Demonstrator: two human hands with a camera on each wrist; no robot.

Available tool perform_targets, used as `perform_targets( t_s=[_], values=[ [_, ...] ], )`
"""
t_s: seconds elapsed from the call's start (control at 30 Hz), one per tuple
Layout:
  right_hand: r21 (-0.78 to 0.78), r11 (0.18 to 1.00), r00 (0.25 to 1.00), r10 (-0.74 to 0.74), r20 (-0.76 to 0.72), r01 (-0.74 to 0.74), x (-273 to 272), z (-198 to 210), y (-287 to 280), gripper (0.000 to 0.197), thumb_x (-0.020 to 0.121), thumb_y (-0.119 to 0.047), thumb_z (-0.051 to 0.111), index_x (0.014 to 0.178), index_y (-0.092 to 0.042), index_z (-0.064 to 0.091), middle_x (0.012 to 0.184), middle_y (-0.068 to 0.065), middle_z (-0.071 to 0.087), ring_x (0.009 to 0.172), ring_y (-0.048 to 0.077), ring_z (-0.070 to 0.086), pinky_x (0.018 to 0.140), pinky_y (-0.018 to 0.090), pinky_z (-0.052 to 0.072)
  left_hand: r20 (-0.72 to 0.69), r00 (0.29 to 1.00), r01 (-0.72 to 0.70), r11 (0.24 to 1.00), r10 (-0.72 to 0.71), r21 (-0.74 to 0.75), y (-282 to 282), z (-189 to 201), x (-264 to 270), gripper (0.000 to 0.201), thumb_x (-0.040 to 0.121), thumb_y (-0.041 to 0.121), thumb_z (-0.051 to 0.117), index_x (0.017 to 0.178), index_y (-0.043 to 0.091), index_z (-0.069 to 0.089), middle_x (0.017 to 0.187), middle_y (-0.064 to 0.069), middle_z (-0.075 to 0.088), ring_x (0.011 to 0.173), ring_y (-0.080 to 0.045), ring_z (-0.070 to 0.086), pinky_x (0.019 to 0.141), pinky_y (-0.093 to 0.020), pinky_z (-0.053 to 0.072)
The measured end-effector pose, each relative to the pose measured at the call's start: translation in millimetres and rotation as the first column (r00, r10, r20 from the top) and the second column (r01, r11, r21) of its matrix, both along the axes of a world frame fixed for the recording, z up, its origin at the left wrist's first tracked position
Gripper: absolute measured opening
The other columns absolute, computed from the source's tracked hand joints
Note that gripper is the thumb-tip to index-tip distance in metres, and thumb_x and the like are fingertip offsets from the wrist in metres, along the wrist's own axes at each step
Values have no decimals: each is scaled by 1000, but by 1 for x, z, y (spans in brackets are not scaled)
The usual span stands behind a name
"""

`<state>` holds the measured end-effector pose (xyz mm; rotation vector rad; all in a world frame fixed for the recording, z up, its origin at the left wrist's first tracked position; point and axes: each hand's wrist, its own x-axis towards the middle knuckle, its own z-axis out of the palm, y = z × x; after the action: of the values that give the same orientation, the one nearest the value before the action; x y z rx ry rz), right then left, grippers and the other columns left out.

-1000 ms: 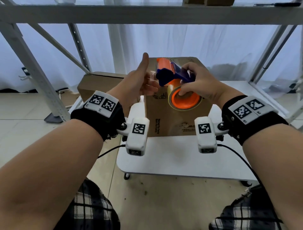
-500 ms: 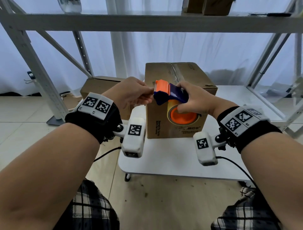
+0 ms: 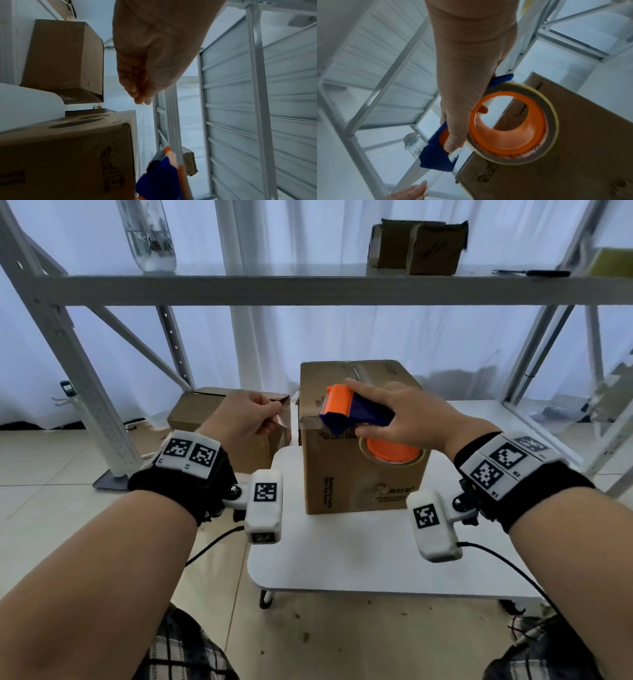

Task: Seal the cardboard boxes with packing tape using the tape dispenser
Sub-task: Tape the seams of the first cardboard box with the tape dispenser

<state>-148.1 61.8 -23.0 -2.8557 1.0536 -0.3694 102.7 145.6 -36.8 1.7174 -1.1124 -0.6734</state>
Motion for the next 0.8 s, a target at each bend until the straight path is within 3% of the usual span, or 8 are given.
perform_targets(
  t_s=[0.1,0.2,0.3,0.53,0.67,0.8],
  values=[
    [-137,990,992,-2,-129,-16,9,16,1,70,87,-65,44,144,-56,5,103,-6,40,96,16,49,79,33,45,15,999,-42,997,43,-62,-1,-3,-1,18,93,20,59,79,8,61,65,-3,56,54,-9,51,51,-15,43],
    [-270,962,977,-16,-214,-43,21,35,1,66,88,-66,42,145,-54,11,112,-3,46,105,20,50,75,30,38,-24,996,-89,986,87,-141,0,-3,-2,21,93,25,59,82,7,58,62,-2,53,46,-5,47,46,-11,41],
    [-350,933,962,-15,-272,-85,32,48,2,66,87,-67,42,145,-53,14,116,1,50,102,22,51,74,32,40,74,986,-135,974,151,-181,-2,-8,1,26,92,29,60,75,9,58,62,-2,55,51,-7,49,55,-18,42],
    [-291,953,944,-19,-330,-83,39,43,5,68,86,-65,49,144,-54,15,117,1,50,104,23,52,84,40,48,267,909,-283,944,321,-173,10,-14,27,29,92,33,59,72,12,56,64,4,55,64,-14,51,56,-21,31],
    [-329,943,915,-87,-395,-52,28,50,3,63,88,-64,47,144,-53,21,113,0,50,103,21,52,79,33,40,282,893,-326,936,351,-135,16,-21,46,29,92,32,60,72,11,57,65,2,54,71,-18,52,66,-28,33],
    [-318,948,886,-144,-440,-3,34,61,2,58,86,-65,50,140,-52,33,97,-7,38,87,14,44,72,31,39,296,906,-281,953,302,-113,8,-26,35,27,91,32,60,83,7,59,73,-2,56,77,-19,53,70,-30,36]
  ],
)
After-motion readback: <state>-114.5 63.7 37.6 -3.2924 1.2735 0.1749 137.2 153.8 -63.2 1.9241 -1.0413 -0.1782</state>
